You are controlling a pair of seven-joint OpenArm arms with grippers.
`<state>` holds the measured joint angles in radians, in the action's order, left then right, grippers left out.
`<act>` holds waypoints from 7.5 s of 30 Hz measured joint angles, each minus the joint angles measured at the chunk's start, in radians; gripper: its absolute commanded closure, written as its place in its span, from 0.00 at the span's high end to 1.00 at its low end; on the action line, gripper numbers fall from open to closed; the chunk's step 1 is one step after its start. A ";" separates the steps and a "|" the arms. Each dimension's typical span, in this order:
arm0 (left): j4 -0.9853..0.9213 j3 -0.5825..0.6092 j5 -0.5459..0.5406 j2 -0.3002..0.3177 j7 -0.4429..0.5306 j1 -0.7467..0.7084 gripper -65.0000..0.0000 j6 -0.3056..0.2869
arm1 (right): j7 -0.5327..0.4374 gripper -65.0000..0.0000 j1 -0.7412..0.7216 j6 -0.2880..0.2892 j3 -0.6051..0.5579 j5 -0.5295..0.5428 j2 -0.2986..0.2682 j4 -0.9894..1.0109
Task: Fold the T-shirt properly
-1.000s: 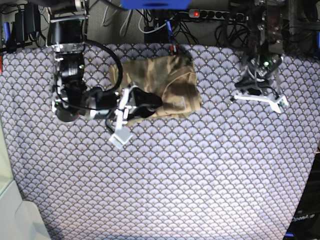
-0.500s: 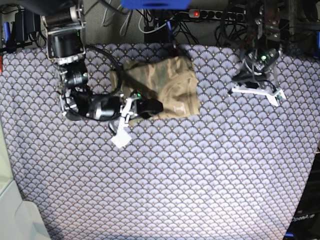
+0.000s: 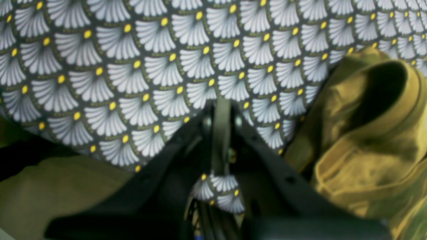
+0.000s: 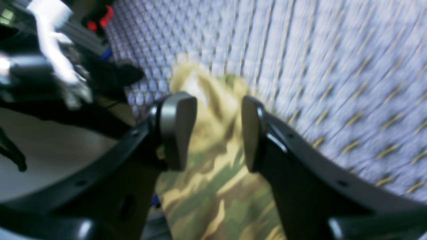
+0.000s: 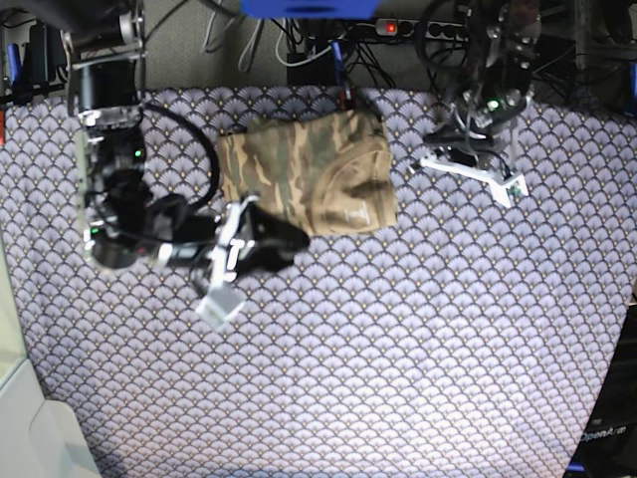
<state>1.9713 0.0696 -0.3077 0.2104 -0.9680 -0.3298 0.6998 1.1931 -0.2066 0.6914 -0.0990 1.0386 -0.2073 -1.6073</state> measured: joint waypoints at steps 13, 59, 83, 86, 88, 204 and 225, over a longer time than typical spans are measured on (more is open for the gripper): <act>0.023 0.268 0.007 0.099 -0.095 -0.082 0.01 0.000 | 0.061 0.00 0.074 0.001 0.212 -0.012 -0.143 -0.063; -0.369 0.385 0.025 -0.061 -0.227 0.537 0.01 -0.003 | 0.032 0.00 0.227 0.001 0.299 -0.021 -0.197 -0.052; -0.310 0.358 0.008 -0.120 -0.261 0.258 0.01 0.003 | -0.151 0.00 -0.189 0.002 -0.121 -0.172 -0.235 0.430; -0.325 0.358 0.018 -0.132 -0.253 0.264 0.01 0.003 | -0.200 0.00 -0.194 0.002 -0.158 -0.168 -0.236 0.458; -0.338 0.358 0.006 -0.130 -0.253 0.280 0.01 0.003 | -0.220 0.00 -0.194 0.002 -0.176 -0.167 -0.236 0.478; -0.131 -0.192 0.003 0.147 -0.175 0.149 0.01 -0.003 | -0.135 0.01 -0.077 0.000 -0.072 -0.039 0.135 0.493; 0.020 -0.195 0.000 0.146 -0.177 0.119 0.01 -0.005 | -0.104 0.00 -0.055 0.000 -0.175 -0.034 0.049 0.157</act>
<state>1.9915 -0.1257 -0.3080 0.3565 -1.1446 -0.2104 0.6952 1.0889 -0.2611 0.6914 -0.2737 1.0050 -0.1581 -1.4506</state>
